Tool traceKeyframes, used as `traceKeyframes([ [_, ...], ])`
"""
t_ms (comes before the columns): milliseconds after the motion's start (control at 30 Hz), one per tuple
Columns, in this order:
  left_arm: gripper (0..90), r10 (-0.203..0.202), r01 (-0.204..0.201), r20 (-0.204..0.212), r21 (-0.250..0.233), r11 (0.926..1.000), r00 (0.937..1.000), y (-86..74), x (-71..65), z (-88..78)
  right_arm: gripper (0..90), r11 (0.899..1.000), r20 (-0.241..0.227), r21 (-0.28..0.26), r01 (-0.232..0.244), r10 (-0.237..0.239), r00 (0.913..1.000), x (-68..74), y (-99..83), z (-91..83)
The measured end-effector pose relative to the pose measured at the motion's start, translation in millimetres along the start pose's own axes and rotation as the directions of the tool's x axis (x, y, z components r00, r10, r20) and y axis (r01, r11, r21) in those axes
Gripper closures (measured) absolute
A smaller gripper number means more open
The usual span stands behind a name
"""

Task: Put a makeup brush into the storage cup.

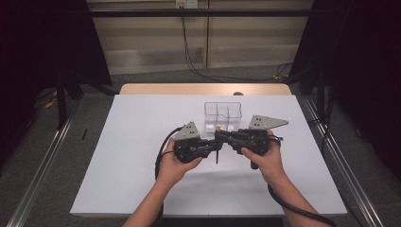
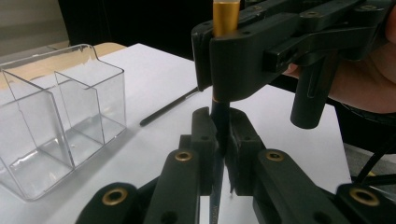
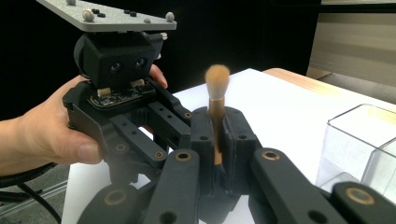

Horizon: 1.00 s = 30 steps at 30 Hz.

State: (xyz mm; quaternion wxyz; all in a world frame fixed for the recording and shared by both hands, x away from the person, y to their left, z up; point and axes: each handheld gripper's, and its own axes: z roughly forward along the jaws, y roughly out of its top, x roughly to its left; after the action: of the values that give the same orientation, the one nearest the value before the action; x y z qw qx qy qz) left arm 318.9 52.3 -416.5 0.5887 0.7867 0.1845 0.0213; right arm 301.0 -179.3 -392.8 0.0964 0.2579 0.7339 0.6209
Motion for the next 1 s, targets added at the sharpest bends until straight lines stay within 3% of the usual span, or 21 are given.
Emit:
traceKeyframes([
  [267,83.1,0.004,-0.004,-0.001,0.000,1.0000,1.0000,0.9,0.4,-0.8,81.5,1.000,-0.004,0.006,-0.011,0.011,0.9999,-1.1,-3.9,0.7],
  [833,82.1,-0.001,0.001,-0.001,-0.012,0.9999,1.0000,0.3,1.8,-2.4,84.5,1.000,-0.012,-0.007,-0.021,0.021,0.9997,-1.1,-5.2,2.2],
  [1000,73.7,-0.019,0.019,0.005,-0.007,0.9998,0.9998,-2.0,3.0,-2.3,84.5,1.000,-0.009,-0.020,-0.022,0.021,0.9997,-2.4,-2.4,0.4],
])
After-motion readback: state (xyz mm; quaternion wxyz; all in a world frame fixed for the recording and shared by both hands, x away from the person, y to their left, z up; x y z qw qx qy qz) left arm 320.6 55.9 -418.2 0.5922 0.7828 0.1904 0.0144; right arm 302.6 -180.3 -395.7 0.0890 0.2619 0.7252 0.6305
